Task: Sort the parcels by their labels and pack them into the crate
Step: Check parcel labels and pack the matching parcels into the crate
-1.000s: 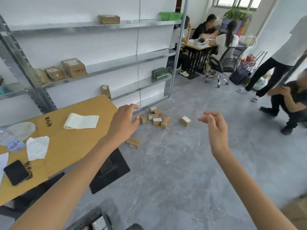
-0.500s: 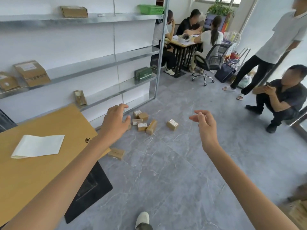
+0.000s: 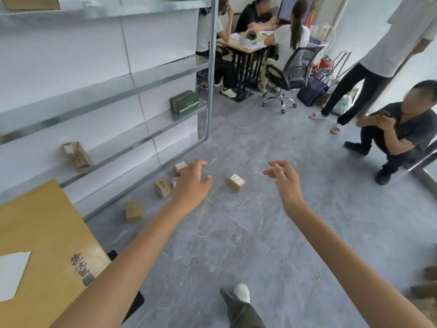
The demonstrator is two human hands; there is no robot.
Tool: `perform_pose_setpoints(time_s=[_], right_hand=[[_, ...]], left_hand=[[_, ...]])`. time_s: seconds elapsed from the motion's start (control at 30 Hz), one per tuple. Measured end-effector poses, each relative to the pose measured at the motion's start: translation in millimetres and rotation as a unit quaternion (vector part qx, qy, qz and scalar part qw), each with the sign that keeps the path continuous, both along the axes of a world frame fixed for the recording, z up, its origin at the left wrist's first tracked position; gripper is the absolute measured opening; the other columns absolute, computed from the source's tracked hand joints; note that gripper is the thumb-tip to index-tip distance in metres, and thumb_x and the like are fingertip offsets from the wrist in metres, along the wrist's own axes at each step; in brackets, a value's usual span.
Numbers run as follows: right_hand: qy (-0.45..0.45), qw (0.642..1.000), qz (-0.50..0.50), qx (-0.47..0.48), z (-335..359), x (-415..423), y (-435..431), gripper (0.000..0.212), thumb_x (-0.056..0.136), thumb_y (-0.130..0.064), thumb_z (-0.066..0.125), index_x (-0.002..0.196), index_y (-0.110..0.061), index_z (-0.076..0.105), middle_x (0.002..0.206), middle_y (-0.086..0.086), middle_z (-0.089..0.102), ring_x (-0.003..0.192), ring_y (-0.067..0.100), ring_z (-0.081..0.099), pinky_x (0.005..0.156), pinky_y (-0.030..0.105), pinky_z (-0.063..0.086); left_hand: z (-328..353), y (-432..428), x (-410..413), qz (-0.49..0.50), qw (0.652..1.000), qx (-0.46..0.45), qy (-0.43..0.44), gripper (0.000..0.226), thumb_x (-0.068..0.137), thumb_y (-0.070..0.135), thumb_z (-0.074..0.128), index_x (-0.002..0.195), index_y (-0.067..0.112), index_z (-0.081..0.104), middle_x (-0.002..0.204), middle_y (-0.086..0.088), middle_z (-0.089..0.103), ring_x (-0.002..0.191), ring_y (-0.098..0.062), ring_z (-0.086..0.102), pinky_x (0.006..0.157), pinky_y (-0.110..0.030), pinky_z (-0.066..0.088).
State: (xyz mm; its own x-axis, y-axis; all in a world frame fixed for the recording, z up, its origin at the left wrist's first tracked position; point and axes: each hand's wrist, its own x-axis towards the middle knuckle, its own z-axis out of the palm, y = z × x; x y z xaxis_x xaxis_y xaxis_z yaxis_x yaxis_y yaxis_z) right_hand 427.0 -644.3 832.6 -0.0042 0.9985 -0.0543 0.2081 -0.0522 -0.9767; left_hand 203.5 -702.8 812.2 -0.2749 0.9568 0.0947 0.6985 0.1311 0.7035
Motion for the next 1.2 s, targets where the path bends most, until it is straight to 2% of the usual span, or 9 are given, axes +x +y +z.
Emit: perform_pose_setpoints(time_s=[0.13,0.3,0.43,0.57,0.67,0.8,1.0,1.1,1.2], right_hand=[[-0.014,1.000,0.008,-0.015,-18.8,15.3,90.3,0.020,0.099,-0.019,0.041,0.109,-0.014,0.057,0.098,0.009,0.067,0.098,0.018,0.059,0.086,0.028,0.037],[-0.032,0.998,0.023,-0.040,-37.5,41.5,206.1,0.022,0.100,-0.022,0.040,0.111,-0.014,0.056,0.097,0.005,0.067,0.098,0.016,0.058,0.086,0.029,0.036],[-0.063,0.996,0.037,-0.056,-54.7,58.8,289.0,0.019,0.100,-0.020,0.041,0.109,-0.013,0.056,0.095,0.005,0.066,0.094,0.014,0.058,0.080,0.028,0.038],[-0.081,0.992,0.030,-0.095,-81.2,67.6,358.7,0.018,0.100,-0.018,0.042,0.107,-0.012,0.057,0.092,0.005,0.066,0.090,0.016,0.058,0.071,0.020,0.040],[-0.104,0.986,0.037,-0.127,-113.2,66.6,407.5,0.015,0.099,-0.017,0.043,0.102,-0.013,0.058,0.087,0.004,0.066,0.088,0.017,0.059,0.076,0.026,0.039],[-0.145,0.973,0.057,-0.173,-161.7,52.2,474.5,0.019,0.098,-0.018,0.044,0.108,-0.012,0.059,0.088,0.001,0.066,0.091,0.018,0.059,0.078,0.029,0.040],[-0.201,0.952,0.077,-0.216,-229.1,13.1,580.4,0.023,0.098,-0.023,0.044,0.109,-0.012,0.060,0.088,0.000,0.065,0.082,0.018,0.056,0.065,0.027,0.042],[-0.240,0.931,0.109,-0.252,-271.1,-4.0,620.3,0.026,0.098,-0.023,0.043,0.112,-0.010,0.060,0.097,0.005,0.065,0.084,0.019,0.055,0.068,0.029,0.040],[-0.257,0.910,0.119,-0.302,-322.7,-13.6,644.5,0.028,0.098,-0.023,0.042,0.115,-0.010,0.060,0.109,0.010,0.064,0.084,0.019,0.056,0.065,0.026,0.041]], left_hand=[[-17.9,87.5,19.7,0.005,0.999,-0.023,-0.022,0.033,0.092,0.020,0.052,0.124,0.011,0.049,0.121,-0.009,0.055,0.114,-0.022,0.049,0.088,-0.027,0.036],[-36.0,192.2,47.9,0.017,0.996,-0.067,-0.058,0.032,0.094,0.021,0.051,0.125,0.013,0.048,0.124,-0.008,0.054,0.112,-0.021,0.053,0.091,-0.028,0.040],[-51.9,261.8,60.8,0.040,0.989,-0.097,-0.100,0.031,0.094,0.019,0.050,0.124,0.014,0.048,0.122,-0.005,0.054,0.107,-0.014,0.052,0.083,-0.021,0.035],[-78.4,313.8,50.9,0.074,0.983,-0.129,-0.104,0.026,0.093,0.019,0.051,0.119,0.014,0.052,0.115,-0.003,0.059,0.099,-0.014,0.055,0.076,-0.018,0.033],[-105.5,348.2,32.3,0.096,0.977,-0.159,-0.103,0.023,0.093,0.019,0.052,0.116,0.015,0.054,0.108,0.002,0.059,0.091,-0.011,0.053,0.073,-0.018,0.033],[-148.2,404.8,1.9,0.097,0.966,-0.209,-0.114,0.021,0.094,0.021,0.049,0.114,0.018,0.055,0.102,0.009,0.054,0.092,-0.008,0.050,0.077,-0.022,0.035],[-216.5,524.7,-25.3,0.119,0.929,-0.298,-0.187,0.019,0.094,0.020,0.049,0.109,0.017,0.059,0.101,0.003,0.056,0.095,-0.014,0.053,0.080,-0.025,0.040],[-256.6,577.8,-27.2,0.109,0.894,-0.369,-0.228,0.017,0.095,0.022,0.045,0.083,0.023,0.057,0.099,-0.002,0.057,0.092,-0.018,0.053,0.084,-0.028,0.042],[-307.7,609.8,-20.3,0.125,0.848,-0.444,-0.263,0.025,0.095,0.016,0.043,0.072,0.021,0.051,0.101,-0.009,0.059,0.094,-0.021,0.053,0.081,-0.029,0.041]])
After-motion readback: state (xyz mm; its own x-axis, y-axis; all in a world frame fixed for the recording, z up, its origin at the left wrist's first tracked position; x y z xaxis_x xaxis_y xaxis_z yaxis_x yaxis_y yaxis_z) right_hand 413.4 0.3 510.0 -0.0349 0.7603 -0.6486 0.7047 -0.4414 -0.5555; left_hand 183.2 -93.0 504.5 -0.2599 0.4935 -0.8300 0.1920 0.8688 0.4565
